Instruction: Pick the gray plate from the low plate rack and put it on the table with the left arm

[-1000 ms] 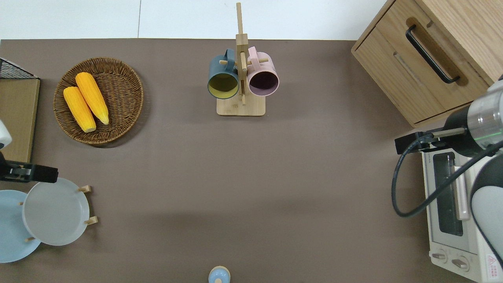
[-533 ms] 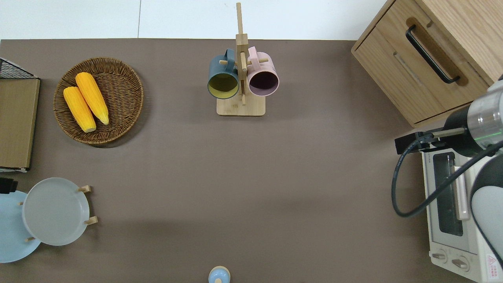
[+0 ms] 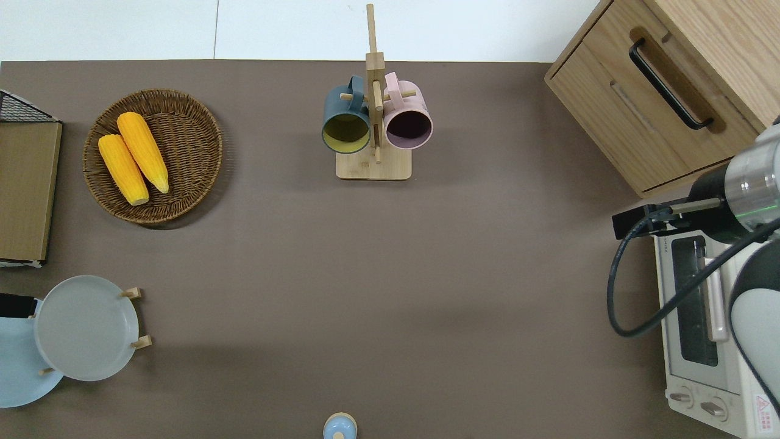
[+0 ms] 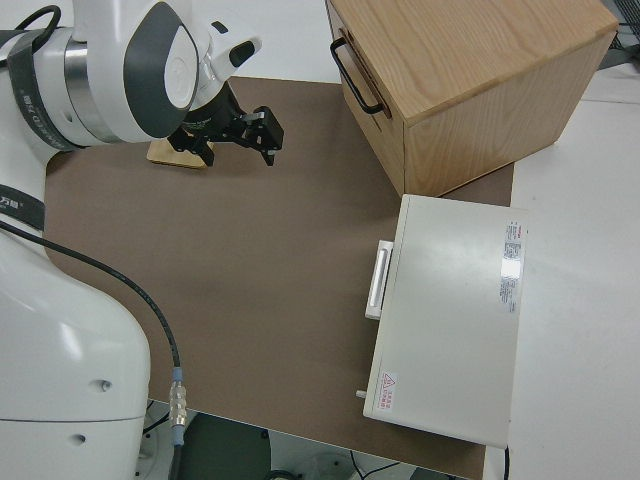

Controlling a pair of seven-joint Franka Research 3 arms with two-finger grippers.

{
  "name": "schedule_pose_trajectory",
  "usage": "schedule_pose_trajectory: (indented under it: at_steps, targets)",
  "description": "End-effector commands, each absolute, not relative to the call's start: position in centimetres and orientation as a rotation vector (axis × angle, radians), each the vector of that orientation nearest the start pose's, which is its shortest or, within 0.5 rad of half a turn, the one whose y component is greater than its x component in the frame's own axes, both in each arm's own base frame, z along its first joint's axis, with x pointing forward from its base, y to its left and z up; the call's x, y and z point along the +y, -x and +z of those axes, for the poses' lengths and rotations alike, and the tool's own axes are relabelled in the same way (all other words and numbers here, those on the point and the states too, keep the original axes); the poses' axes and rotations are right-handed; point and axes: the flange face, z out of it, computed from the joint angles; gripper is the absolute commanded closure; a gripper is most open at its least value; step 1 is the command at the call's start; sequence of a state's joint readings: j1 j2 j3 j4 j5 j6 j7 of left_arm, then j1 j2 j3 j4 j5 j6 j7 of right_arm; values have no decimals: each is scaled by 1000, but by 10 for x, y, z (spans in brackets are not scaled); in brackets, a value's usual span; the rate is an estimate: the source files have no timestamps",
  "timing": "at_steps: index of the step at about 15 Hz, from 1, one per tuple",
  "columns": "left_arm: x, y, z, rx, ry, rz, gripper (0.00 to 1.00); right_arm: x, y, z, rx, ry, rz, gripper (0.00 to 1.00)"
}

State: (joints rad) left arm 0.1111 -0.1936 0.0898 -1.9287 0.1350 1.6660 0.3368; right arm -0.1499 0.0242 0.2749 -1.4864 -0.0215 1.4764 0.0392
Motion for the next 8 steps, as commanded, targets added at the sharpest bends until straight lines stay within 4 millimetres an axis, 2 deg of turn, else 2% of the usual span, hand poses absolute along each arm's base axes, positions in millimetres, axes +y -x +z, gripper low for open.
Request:
schedule_pose_trajectory:
  at_steps: [1,8]
  targets:
    - [122,-459,530,225,3022,118,7,63,-546,647,-108,3159,54,17]
    - [131,-449,478,206,3031,118,7,64,-546,647,-111,3159,54,17]
